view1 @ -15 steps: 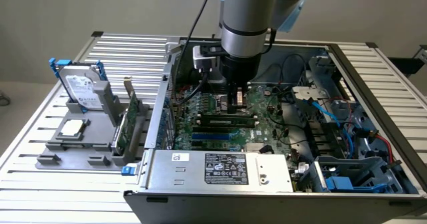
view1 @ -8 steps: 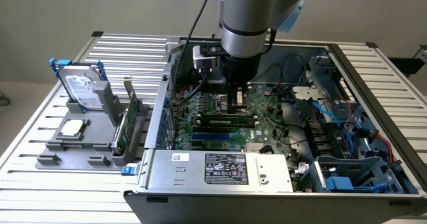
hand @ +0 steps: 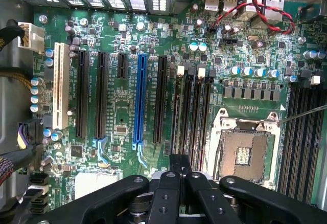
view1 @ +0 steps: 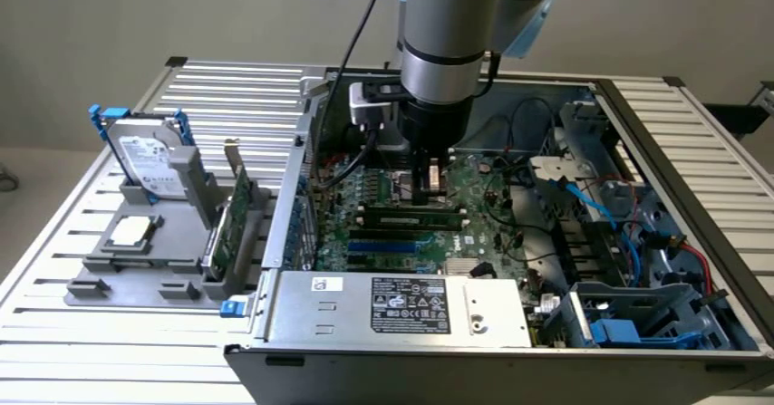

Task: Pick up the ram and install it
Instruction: 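Press down the ram until it locks into place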

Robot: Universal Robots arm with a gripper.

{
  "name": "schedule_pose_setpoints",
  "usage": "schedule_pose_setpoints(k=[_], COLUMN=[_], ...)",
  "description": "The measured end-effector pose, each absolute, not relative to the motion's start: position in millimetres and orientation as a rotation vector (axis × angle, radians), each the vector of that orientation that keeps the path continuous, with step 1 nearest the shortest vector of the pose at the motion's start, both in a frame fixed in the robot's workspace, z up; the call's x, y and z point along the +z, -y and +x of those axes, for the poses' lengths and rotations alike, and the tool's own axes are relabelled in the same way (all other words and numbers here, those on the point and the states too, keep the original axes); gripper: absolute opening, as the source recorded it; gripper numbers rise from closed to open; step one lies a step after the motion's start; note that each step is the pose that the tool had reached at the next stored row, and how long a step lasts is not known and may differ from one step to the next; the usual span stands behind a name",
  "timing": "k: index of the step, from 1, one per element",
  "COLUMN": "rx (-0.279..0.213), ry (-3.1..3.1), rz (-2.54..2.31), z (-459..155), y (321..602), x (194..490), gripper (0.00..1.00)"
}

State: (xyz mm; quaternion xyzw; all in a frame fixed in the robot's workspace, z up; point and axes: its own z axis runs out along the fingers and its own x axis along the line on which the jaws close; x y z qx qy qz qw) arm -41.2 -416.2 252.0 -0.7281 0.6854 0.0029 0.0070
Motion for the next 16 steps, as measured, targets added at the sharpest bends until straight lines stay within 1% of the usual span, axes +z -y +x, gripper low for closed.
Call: schedule_pose_setpoints(k=[2, 6, 16], rx=[0.012, 0.049, 0.052], ry=[-2.145, -2.16, -2.224], rz=[-2.279, -2.295, -2.233], z=[-41.2, -40.7, -37.3], y=[416.2, 416.2, 416.1], x=[251.9, 251.9, 239.8], gripper=[0.11, 0.11, 0.11])
